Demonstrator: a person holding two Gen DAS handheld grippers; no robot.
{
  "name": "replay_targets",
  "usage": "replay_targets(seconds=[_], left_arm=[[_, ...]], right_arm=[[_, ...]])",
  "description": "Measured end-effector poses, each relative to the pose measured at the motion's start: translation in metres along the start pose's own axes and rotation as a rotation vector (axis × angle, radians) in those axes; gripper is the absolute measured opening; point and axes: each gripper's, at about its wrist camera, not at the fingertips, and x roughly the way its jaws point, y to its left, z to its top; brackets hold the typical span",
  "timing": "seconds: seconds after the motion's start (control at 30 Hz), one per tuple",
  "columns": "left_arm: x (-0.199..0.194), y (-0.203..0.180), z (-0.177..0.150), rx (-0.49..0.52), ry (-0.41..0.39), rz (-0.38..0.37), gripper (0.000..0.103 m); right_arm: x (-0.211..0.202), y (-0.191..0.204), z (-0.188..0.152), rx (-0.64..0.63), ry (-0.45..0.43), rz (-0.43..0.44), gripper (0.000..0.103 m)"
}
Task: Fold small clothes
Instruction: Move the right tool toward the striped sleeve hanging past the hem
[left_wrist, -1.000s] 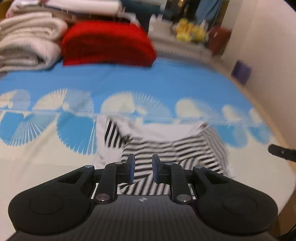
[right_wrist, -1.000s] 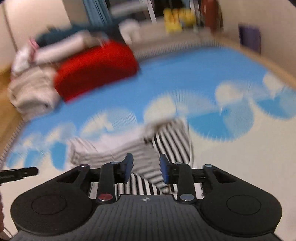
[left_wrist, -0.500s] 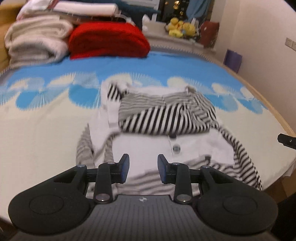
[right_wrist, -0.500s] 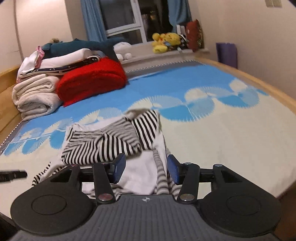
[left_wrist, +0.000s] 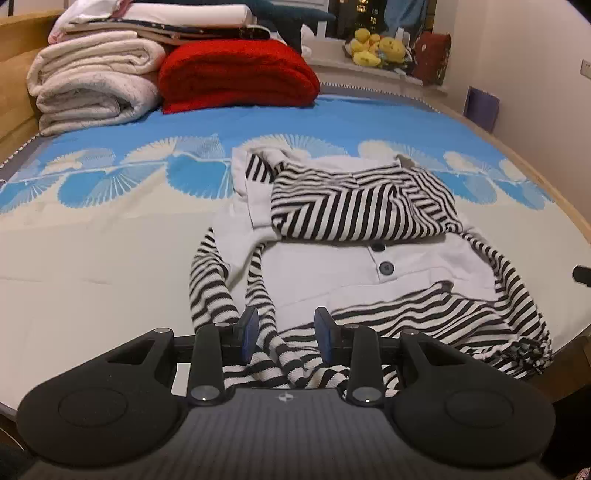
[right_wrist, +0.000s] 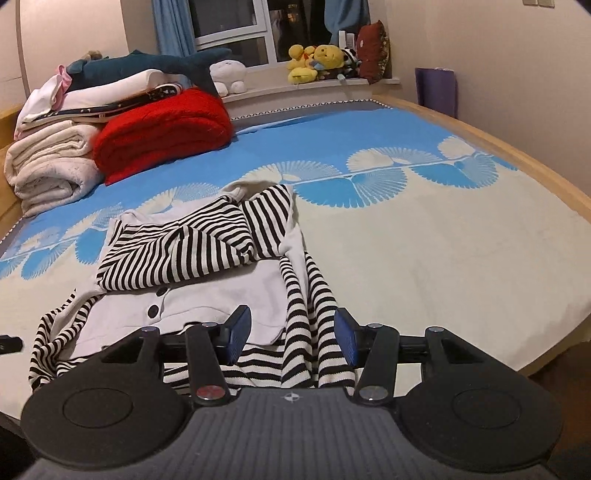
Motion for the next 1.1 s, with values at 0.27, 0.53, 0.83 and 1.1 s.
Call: replay_targets(seconds=[0.27,0.53,0.83,1.1], left_arm=[[0.003,0.016,-0.003,-0.038,-0.032,-0.017,0.037],[0.036,0.050,0.006,-0.226,0.043,-0.026,0.033],[0.063,0.095,-0.008,-0.461,0.194,-0.107,0.063],[0.089,0.101,-0.014,-0.527,0.280,-0.169,0.085]], right_arm=[[0.002,-0.004,-0.001,0.011,-0.006,-0.002,0.052],[0.025,-0.009,0.001,0.046,0.022,-0.030,0.052],[0.072,-0.044,0.004,0.312,0.179,-0.070,0.053],[0.122,-0.046,-0.005,0.381,0.375,-0.115,0.053]])
